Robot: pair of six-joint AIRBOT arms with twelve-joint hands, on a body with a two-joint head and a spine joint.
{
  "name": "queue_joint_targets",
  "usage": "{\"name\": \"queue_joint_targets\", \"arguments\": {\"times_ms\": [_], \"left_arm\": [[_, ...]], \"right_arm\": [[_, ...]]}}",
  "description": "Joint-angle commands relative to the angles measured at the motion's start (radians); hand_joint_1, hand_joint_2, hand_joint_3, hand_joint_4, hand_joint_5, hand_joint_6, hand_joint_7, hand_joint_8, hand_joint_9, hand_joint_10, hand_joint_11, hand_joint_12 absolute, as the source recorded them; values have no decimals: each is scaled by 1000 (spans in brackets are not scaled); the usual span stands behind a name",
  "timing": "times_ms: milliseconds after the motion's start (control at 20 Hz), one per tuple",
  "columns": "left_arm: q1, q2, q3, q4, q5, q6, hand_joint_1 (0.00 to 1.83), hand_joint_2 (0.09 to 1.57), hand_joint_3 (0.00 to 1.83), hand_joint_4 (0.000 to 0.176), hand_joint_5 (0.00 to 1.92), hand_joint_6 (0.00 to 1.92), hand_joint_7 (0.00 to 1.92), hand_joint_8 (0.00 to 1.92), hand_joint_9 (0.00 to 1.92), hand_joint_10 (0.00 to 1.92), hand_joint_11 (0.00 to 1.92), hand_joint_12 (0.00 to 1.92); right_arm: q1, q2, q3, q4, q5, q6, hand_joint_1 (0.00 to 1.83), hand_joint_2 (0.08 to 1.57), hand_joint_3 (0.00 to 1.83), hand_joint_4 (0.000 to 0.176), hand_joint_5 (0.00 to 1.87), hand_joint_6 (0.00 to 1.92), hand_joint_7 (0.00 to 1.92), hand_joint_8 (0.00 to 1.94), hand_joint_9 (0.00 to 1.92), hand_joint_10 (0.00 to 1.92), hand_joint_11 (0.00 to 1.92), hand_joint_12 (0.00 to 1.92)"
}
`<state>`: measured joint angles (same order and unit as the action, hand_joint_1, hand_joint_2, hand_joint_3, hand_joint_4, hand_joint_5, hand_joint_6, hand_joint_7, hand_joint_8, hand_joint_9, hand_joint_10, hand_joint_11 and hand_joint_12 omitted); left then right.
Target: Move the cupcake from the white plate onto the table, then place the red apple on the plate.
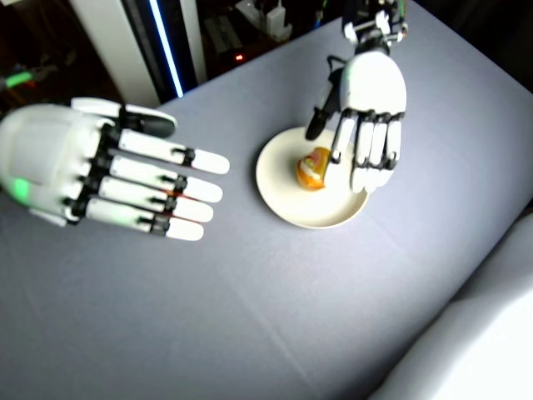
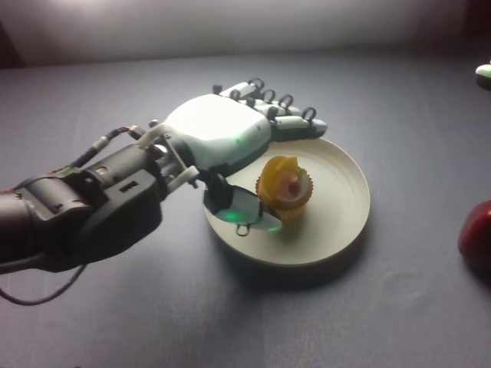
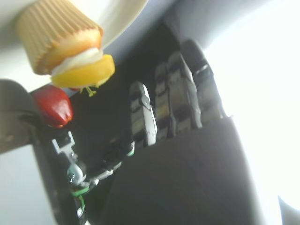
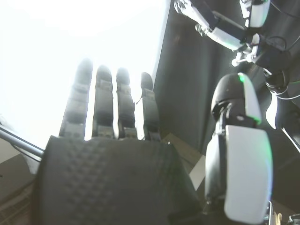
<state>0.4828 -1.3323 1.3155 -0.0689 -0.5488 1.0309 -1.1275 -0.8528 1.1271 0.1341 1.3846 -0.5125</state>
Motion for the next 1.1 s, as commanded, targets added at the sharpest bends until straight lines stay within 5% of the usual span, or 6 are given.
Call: {"name": "queue_joint_targets", "arguments": {"times_ms": [0,250,350,450,650,1050], "left_arm": [[-13,-4,7,7,-96,-2,916,889,2,112,434,6,473,9,468,23,60,1181],[-6,-26,30,-5,-70,0,1135,996,0,28,821,6,940,104,618,812,211,1611],[-6,-31,40,-12,-65,1,1241,1137,2,0,905,1008,916,1089,633,1301,349,1691],[-7,-30,41,-24,-76,1,1190,1059,0,0,1114,739,863,1307,630,1707,424,1904],[-13,29,-12,-28,-187,-13,1283,1059,0,0,1345,109,1008,1155,803,1101,524,1451],[171,343,-225,-111,-463,28,1221,1120,0,0,1058,804,908,1149,807,617,417,1364]], "right_arm": [[0,0,7,28,116,6,609,1061,7,30,264,4,229,4,196,7,54,488],[0,-1,9,29,105,6,673,1082,6,29,265,2,234,3,205,6,54,509],[-1,-2,9,29,104,6,672,1091,7,37,278,6,253,9,220,10,71,525],[-3,-5,8,29,104,6,687,1108,0,28,289,2,267,2,229,1,54,567],[-9,-8,8,29,104,17,652,1108,0,44,319,10,279,5,252,8,92,584],[-18,14,1,5,102,28,689,1139,0,17,325,0,303,1,280,1,137,519]]}}
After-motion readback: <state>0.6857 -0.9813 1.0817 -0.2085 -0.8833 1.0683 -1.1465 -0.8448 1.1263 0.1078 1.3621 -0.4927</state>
